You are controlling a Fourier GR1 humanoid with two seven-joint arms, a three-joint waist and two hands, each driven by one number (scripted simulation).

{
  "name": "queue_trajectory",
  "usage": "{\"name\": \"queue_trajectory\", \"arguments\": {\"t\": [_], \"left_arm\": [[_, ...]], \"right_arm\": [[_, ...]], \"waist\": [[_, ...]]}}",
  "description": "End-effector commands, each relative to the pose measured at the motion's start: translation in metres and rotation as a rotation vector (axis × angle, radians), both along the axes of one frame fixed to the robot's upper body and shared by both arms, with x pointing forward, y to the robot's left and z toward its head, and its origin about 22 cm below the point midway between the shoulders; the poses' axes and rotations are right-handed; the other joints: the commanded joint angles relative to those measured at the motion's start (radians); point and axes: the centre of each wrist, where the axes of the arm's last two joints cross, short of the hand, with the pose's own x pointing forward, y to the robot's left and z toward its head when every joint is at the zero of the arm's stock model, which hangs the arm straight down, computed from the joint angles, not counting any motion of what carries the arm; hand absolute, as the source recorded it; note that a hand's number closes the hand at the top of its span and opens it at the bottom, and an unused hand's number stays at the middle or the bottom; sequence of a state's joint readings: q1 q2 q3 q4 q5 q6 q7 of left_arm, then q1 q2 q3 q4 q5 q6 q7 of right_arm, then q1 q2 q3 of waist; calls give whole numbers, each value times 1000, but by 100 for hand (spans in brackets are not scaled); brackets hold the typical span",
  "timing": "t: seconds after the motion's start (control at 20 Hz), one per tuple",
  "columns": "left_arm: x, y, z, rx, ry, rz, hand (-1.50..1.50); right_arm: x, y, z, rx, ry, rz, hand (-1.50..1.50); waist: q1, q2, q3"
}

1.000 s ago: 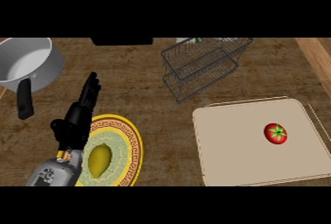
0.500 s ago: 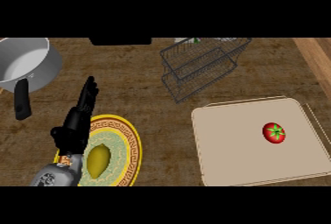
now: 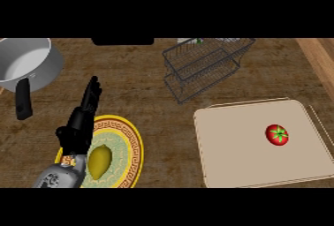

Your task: Pick the tomato from the tray and place it in the tiered basket

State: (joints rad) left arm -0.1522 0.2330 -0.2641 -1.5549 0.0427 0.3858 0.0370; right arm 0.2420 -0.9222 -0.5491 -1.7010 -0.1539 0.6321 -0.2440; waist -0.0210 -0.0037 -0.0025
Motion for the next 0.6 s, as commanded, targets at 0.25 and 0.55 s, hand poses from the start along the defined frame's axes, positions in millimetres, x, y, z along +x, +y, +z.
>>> {"name": "queue_trajectory", "arguments": {"t": [0.25,0.55], "left_arm": [[9,-6,20,3,-11,-26,0],[5,7,-10,-1,8,-21,0]], "right_arm": [[1,95,6,-284,88,-47,-150],[15,125,6,-323,126,-45,-150]], "waist": [[21,3,1],[24,5,2]]}}
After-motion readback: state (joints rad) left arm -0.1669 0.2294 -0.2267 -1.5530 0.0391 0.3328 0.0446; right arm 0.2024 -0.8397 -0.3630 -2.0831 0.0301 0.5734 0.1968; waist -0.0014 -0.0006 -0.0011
